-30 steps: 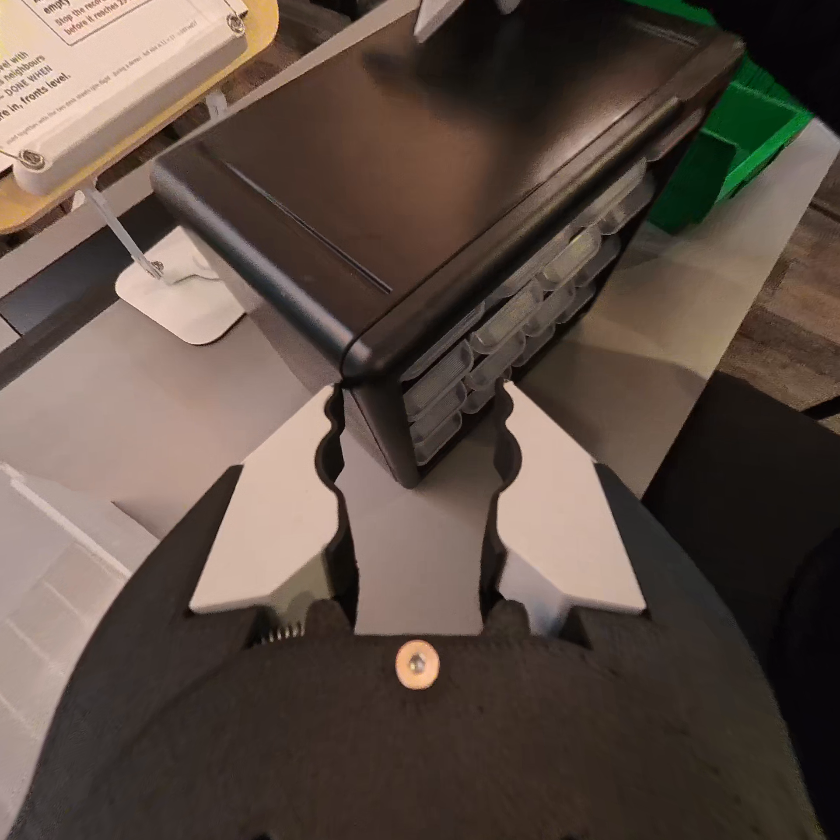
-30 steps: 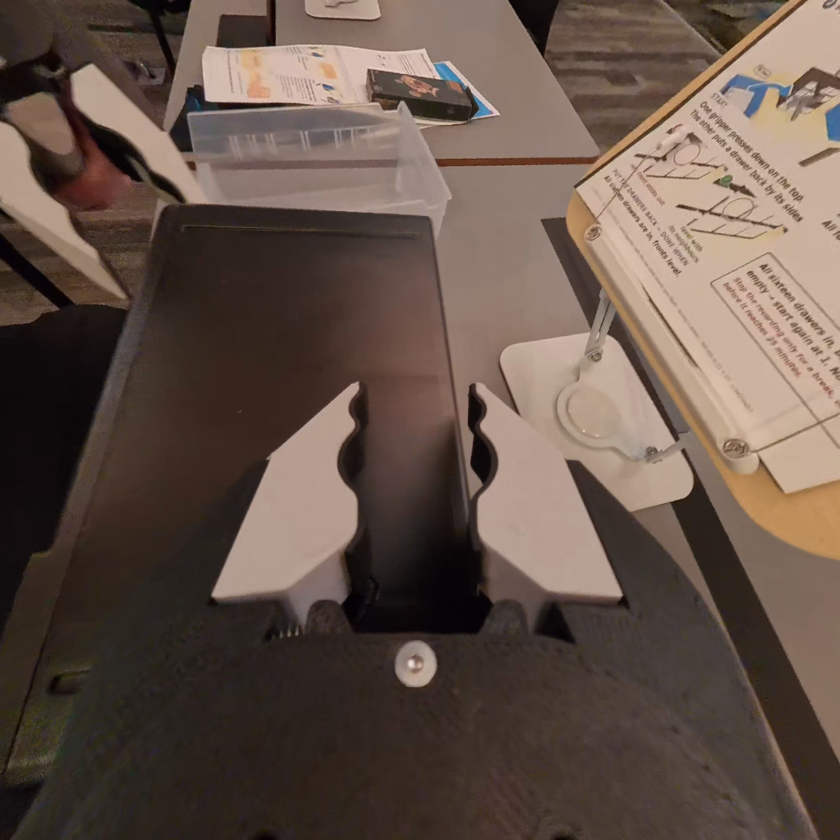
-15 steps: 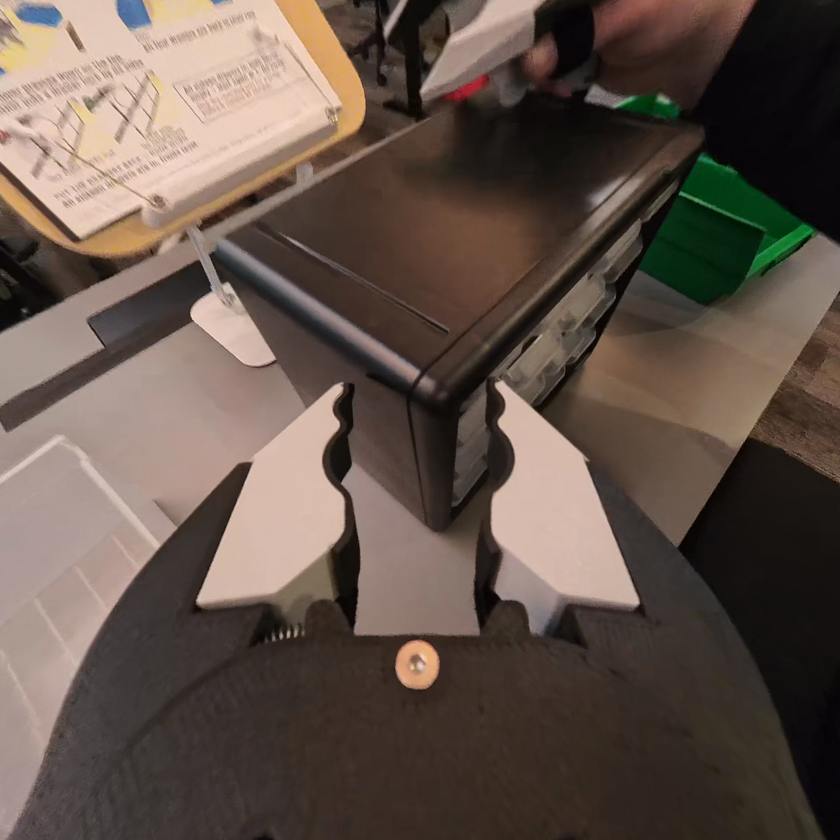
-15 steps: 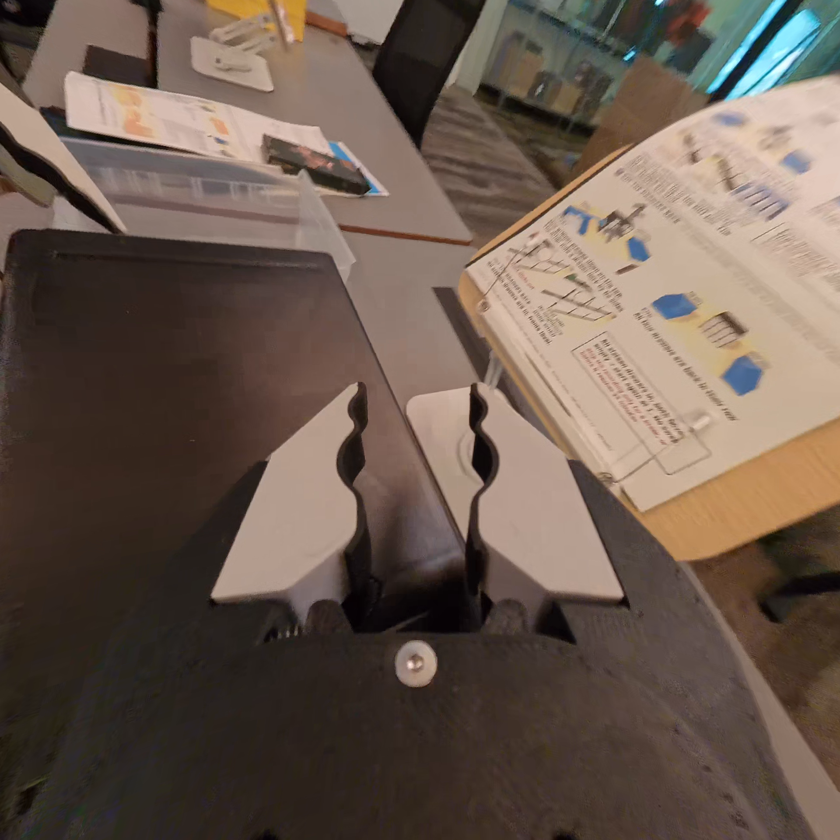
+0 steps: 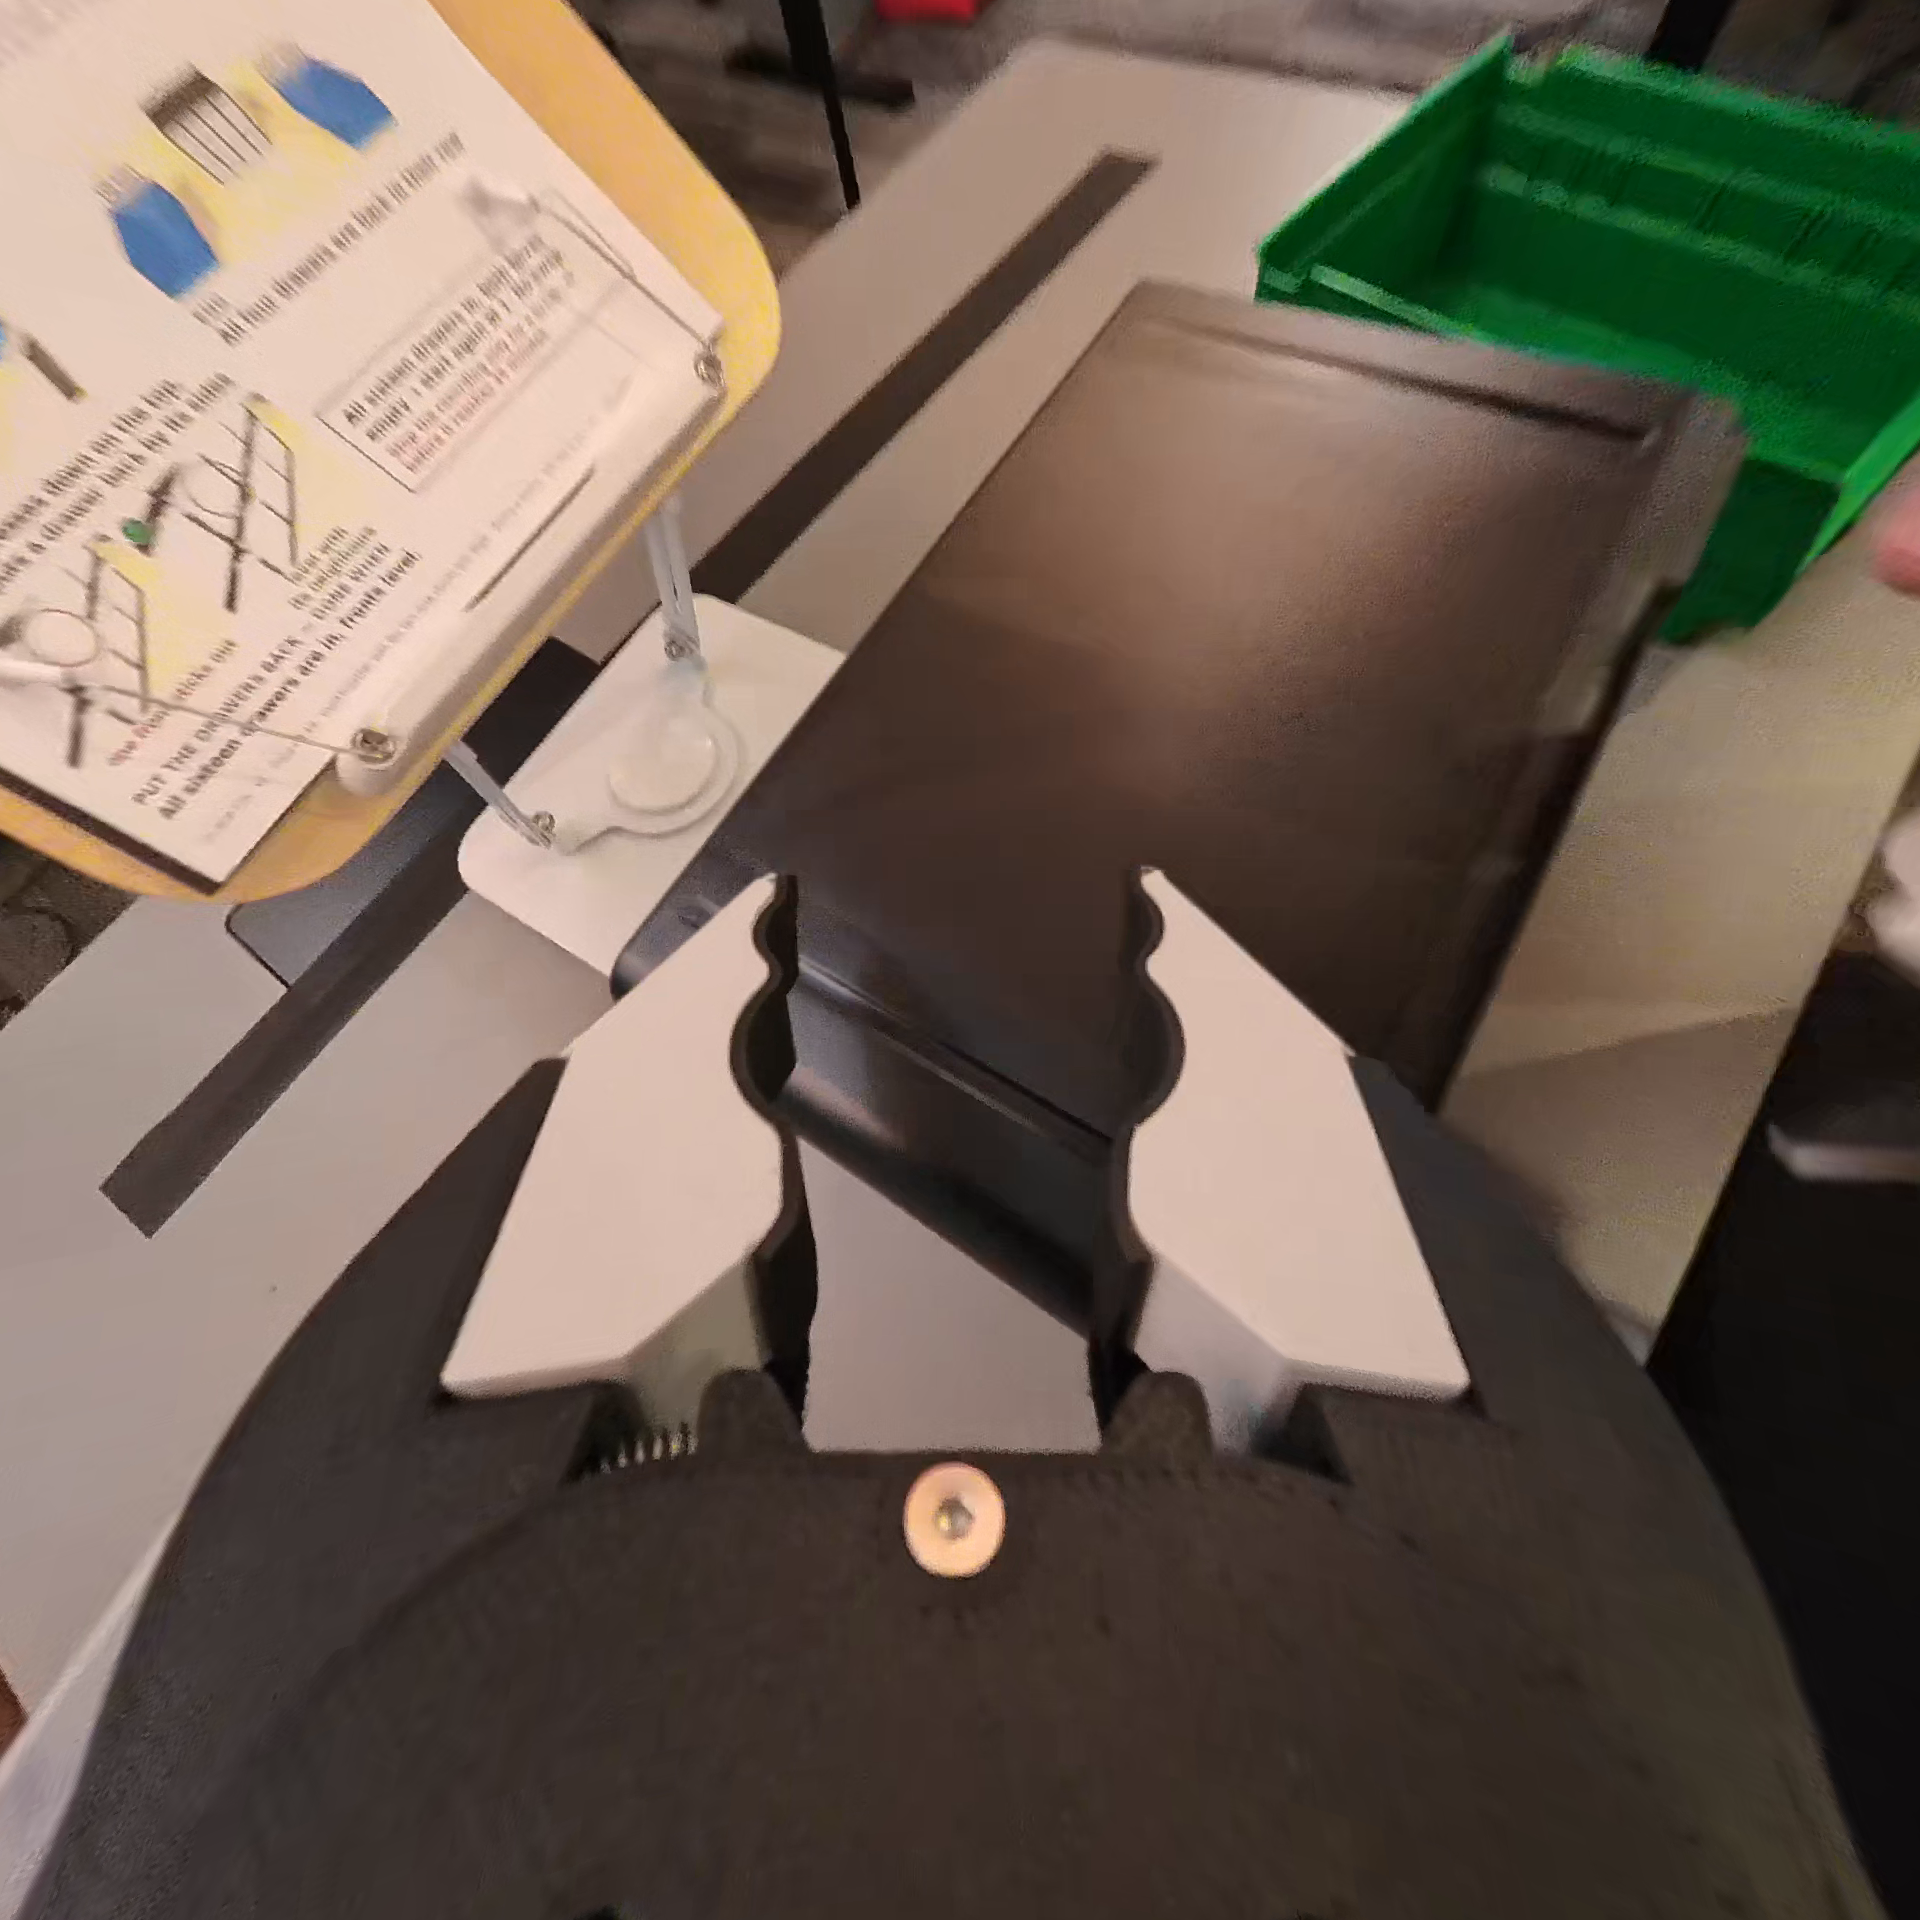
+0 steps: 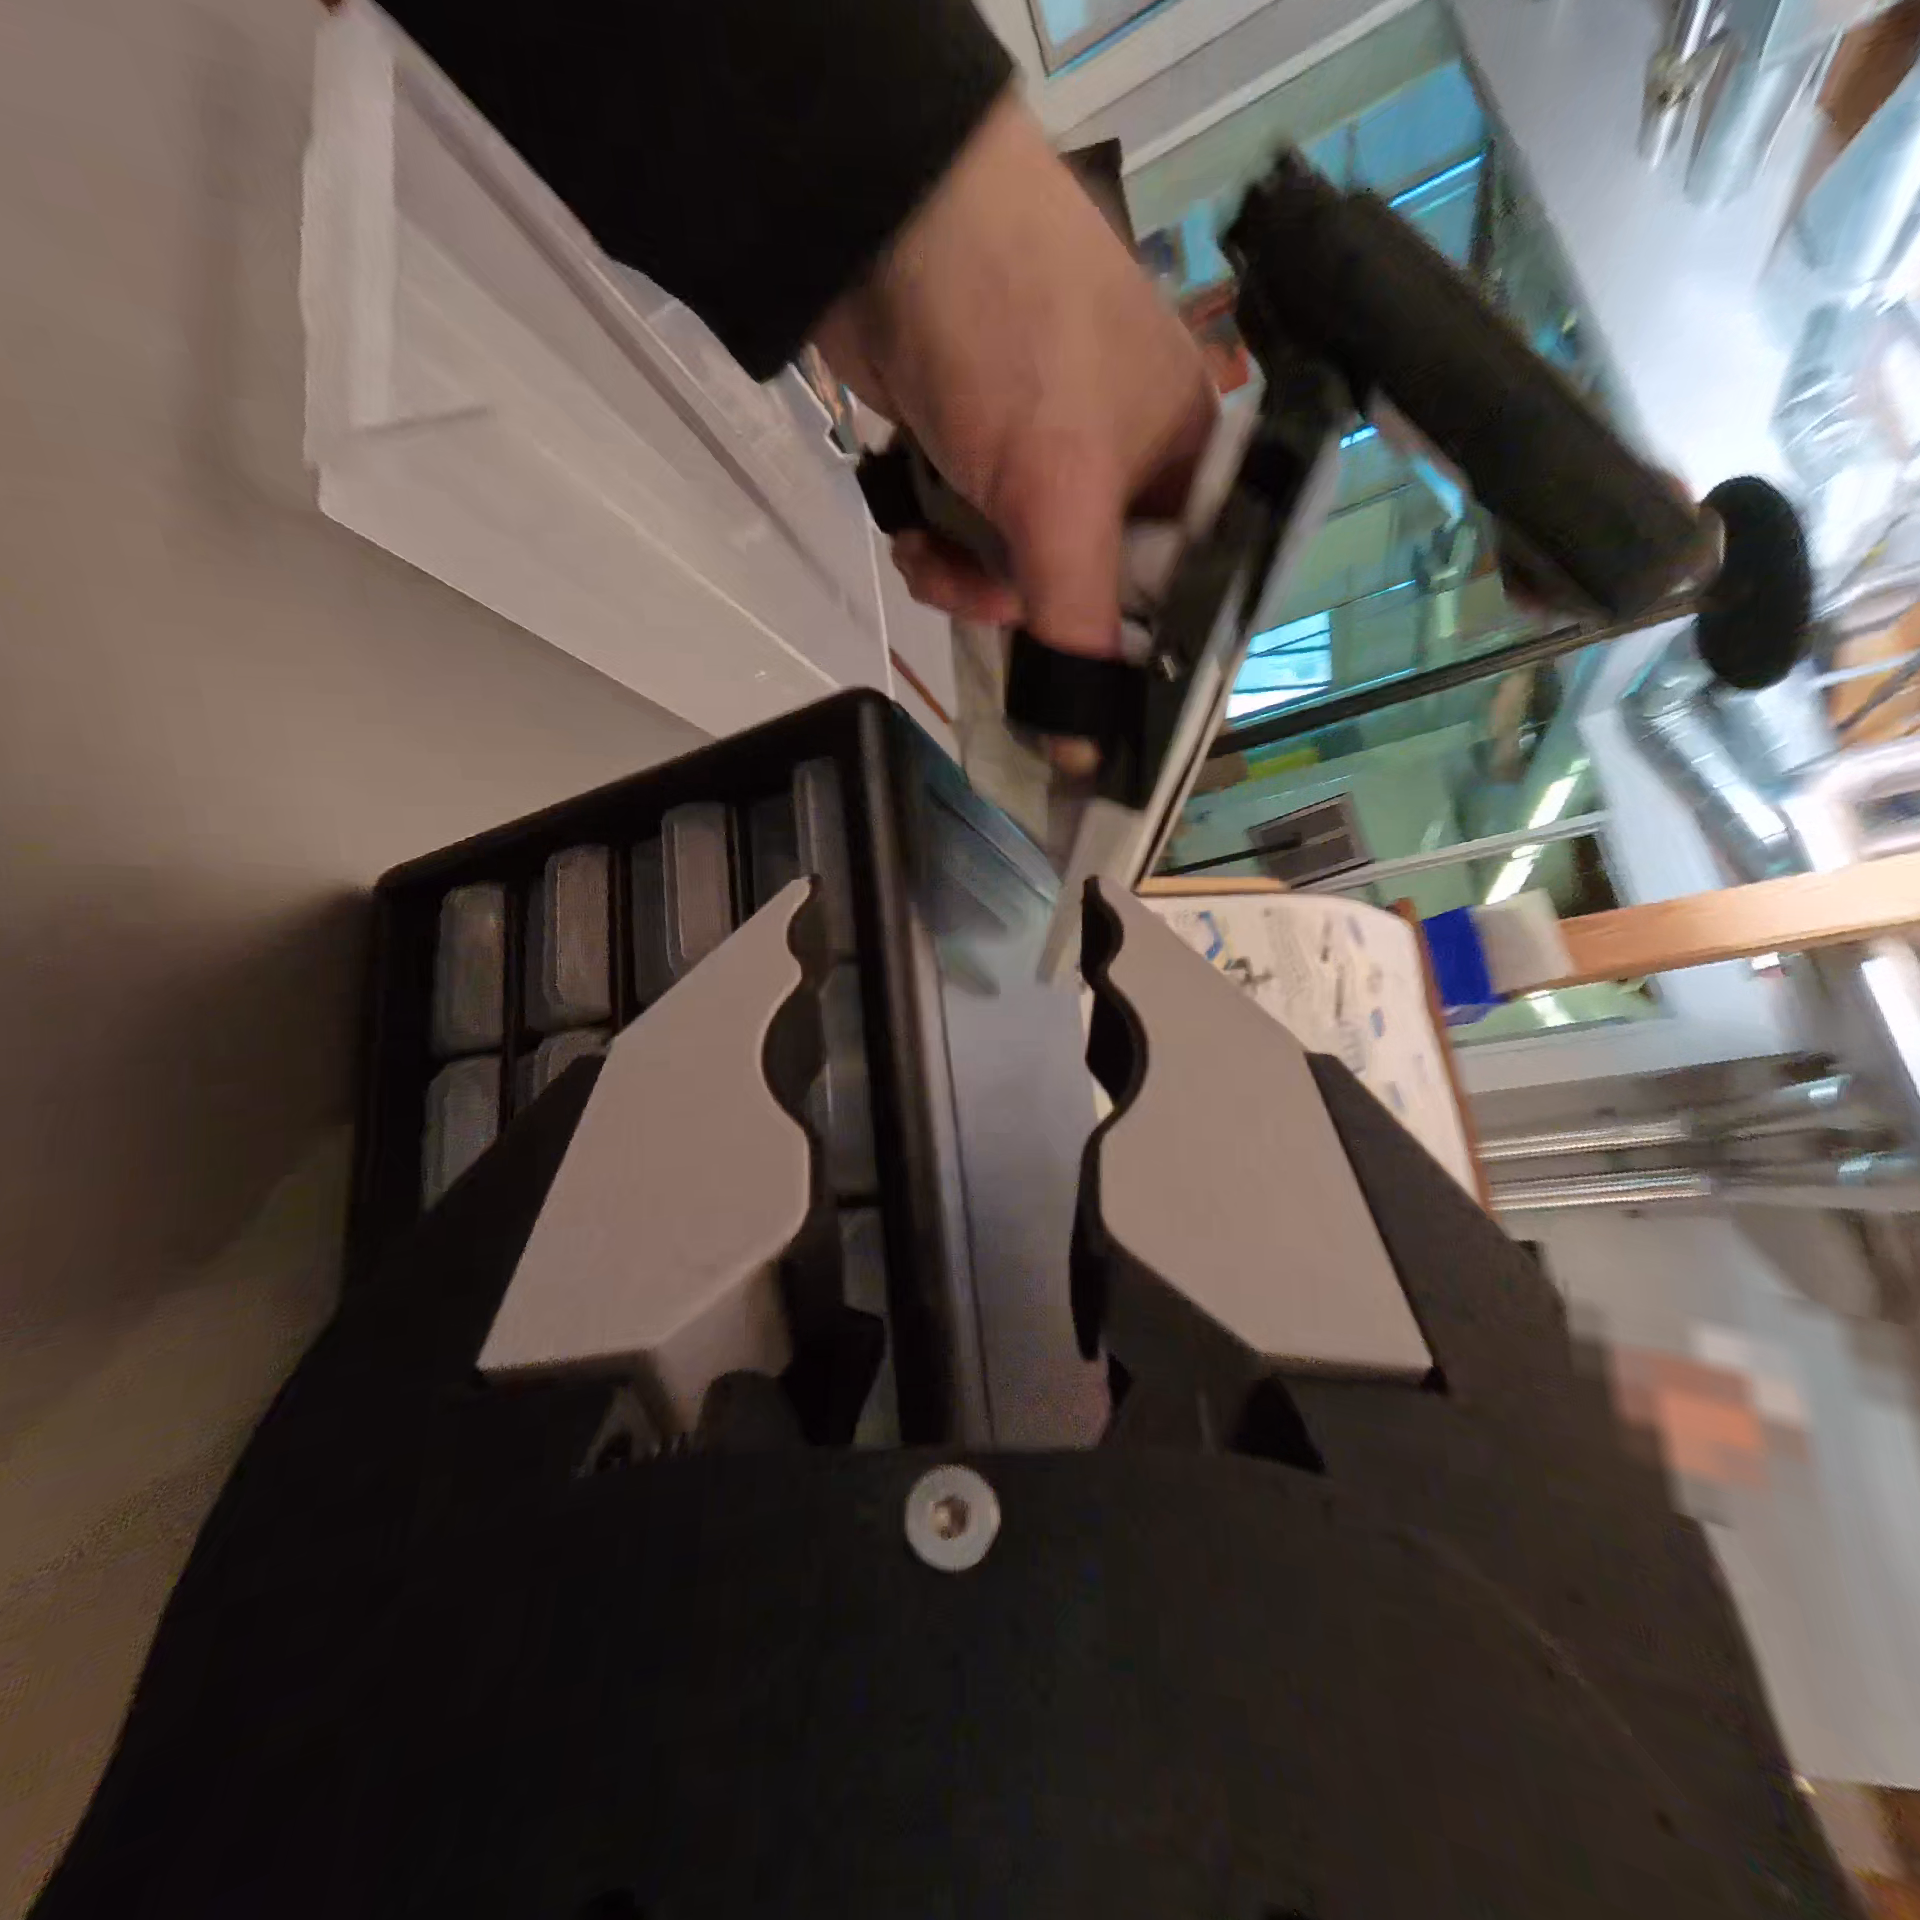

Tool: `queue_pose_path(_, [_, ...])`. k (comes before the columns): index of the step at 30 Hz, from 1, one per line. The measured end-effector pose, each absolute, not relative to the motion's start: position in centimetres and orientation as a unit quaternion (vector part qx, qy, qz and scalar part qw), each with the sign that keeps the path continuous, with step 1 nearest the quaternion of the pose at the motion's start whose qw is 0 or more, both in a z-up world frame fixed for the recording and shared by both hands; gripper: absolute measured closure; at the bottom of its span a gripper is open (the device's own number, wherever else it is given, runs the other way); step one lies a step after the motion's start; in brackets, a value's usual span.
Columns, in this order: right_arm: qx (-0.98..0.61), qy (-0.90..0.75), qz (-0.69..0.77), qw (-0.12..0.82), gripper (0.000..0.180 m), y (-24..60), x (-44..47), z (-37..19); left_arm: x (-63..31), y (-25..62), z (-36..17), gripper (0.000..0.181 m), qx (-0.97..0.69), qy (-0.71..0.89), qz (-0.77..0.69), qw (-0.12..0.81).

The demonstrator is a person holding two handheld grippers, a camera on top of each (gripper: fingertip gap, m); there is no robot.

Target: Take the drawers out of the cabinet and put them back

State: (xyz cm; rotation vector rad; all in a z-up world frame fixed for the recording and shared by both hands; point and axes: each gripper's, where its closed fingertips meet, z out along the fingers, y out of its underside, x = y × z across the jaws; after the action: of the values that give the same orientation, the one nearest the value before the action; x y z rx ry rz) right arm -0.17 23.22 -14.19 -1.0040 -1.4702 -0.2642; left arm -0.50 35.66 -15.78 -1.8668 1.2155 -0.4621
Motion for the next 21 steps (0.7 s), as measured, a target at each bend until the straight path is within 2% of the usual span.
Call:
queue_pose_path(4, [-0.399, -0.635, -0.213, 0.626, 0.133, 24.5, -2.8, -16.8, 0.9, 37.0, -17.1, 0.117, -0.754, 0.486, -0.206, 0.392])
queue_pose_path(10, [-0.361, -0.624, -0.294, 0.628, 0.148, 27.5, -3.8, -18.7, 1.3, 37.5, -16.9, 0.123, -0.752, 0.475, -0.229, 0.397])
queue_pose_path(16, [-0.319, -0.616, -0.279, 0.664, 0.155, 26.8, -3.9, -18.6, 2.3, 37.4, -16.6, 0.13, -0.743, 0.472, -0.25, 0.405])
queue_pose_path(18, [-0.304, -0.626, -0.265, 0.667, 0.17, 25.8, -4.3, -19.2, 2.8, 37.2, -16.6, 0.135, -0.738, 0.479, -0.244, 0.408])
queue_pose_path(21, [-0.295, -0.629, -0.255, 0.673, 0.171, 24.2, -4.5, -19.4, 3.4, 37.1, -16.5, 0.139, -0.734, 0.485, -0.243, 0.408])
